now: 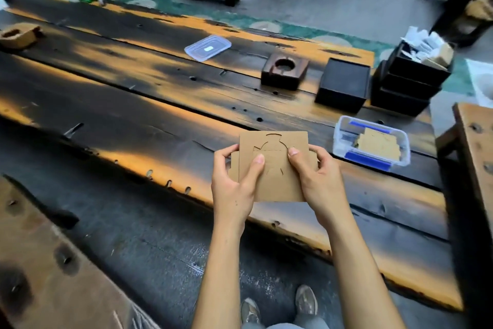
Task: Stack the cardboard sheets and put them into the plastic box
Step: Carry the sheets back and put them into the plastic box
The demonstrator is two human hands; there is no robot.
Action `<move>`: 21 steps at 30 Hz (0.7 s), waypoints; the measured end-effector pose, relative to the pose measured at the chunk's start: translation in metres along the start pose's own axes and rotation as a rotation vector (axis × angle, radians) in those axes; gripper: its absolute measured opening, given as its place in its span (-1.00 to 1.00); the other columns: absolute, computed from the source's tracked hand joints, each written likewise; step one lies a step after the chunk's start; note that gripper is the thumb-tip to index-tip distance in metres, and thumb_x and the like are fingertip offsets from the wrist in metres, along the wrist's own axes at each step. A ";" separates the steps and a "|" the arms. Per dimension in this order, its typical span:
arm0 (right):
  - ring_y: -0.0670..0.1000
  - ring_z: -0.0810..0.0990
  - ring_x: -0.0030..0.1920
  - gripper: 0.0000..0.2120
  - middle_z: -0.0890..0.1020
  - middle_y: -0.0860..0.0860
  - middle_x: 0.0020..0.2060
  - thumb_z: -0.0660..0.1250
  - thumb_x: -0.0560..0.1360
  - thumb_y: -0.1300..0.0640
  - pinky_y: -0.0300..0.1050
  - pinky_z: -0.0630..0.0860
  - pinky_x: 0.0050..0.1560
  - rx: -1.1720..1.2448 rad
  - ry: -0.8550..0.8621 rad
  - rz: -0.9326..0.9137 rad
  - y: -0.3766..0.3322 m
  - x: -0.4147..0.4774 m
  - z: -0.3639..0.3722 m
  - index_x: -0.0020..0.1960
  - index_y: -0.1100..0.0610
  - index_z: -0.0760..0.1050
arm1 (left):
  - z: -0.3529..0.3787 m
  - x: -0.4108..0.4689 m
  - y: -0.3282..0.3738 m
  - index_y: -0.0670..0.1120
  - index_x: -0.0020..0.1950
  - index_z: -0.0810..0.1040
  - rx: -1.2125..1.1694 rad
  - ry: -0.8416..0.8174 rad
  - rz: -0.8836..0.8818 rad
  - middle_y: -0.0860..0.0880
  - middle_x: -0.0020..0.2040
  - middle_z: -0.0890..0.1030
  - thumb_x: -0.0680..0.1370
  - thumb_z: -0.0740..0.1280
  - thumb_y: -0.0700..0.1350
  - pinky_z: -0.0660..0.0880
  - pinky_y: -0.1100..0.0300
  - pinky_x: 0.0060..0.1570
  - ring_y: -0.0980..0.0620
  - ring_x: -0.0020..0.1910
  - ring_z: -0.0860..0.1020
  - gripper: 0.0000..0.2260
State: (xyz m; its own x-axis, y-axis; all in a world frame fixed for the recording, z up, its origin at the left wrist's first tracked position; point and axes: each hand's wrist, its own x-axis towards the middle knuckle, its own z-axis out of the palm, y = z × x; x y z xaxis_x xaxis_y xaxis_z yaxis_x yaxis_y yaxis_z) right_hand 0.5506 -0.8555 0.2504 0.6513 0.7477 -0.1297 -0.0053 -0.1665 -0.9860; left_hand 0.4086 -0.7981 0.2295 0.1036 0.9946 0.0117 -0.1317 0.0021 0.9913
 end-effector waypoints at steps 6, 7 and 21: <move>-0.01 0.72 0.06 -0.51 0.73 -0.08 0.06 0.44 0.38 -0.35 0.21 0.67 0.09 0.007 0.084 0.008 0.004 0.001 -0.046 0.18 -0.08 0.59 | 0.041 -0.013 0.002 0.24 0.12 0.54 0.003 -0.098 0.009 0.21 0.07 0.70 0.46 0.58 0.03 0.62 0.23 -0.05 0.15 0.06 0.70 -0.68; -0.02 0.72 0.04 -0.51 0.73 -0.09 0.05 0.44 0.38 -0.36 0.21 0.68 0.07 0.011 0.093 0.007 0.005 0.001 -0.057 0.17 -0.08 0.59 | 0.050 -0.017 0.002 0.26 0.11 0.54 0.005 -0.113 0.009 0.21 0.07 0.70 0.46 0.58 0.04 0.63 0.22 -0.04 0.15 0.06 0.70 -0.68; -0.02 0.73 0.03 -0.51 0.75 -0.07 0.03 0.43 0.39 -0.30 0.20 0.68 0.08 0.064 0.152 -0.005 0.022 0.023 -0.209 0.18 -0.02 0.62 | 0.190 -0.077 -0.009 0.23 0.14 0.53 0.043 -0.213 -0.024 0.16 0.06 0.68 0.46 0.58 0.08 0.63 0.27 -0.14 0.19 0.03 0.68 -0.66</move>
State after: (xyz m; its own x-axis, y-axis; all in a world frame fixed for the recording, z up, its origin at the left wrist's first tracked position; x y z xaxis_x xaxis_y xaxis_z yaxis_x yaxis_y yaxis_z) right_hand 0.7246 -0.9762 0.2478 0.7589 0.6414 -0.1126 -0.0473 -0.1182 -0.9919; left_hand 0.5892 -0.8946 0.2446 0.3127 0.9498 0.0112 -0.0846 0.0161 0.9963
